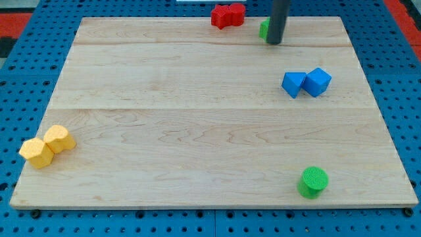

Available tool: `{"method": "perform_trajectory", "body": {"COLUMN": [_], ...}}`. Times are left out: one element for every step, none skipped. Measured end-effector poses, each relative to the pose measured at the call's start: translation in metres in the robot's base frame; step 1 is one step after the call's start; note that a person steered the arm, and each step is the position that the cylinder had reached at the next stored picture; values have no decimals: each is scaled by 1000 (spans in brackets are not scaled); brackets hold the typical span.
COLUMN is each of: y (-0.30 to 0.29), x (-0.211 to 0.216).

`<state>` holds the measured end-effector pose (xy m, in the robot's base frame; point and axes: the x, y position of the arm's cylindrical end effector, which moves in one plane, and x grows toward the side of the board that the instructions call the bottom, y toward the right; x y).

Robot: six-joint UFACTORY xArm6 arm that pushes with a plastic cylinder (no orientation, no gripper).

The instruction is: Push the green circle into the green star

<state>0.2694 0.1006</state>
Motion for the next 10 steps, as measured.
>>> {"method": "perform_trajectory", "body": {"y": [-48,16,63,13,-74,-106,29,147,136,69], "x": [-5,-56,-57,4,83,174,222,281,348,321]}}
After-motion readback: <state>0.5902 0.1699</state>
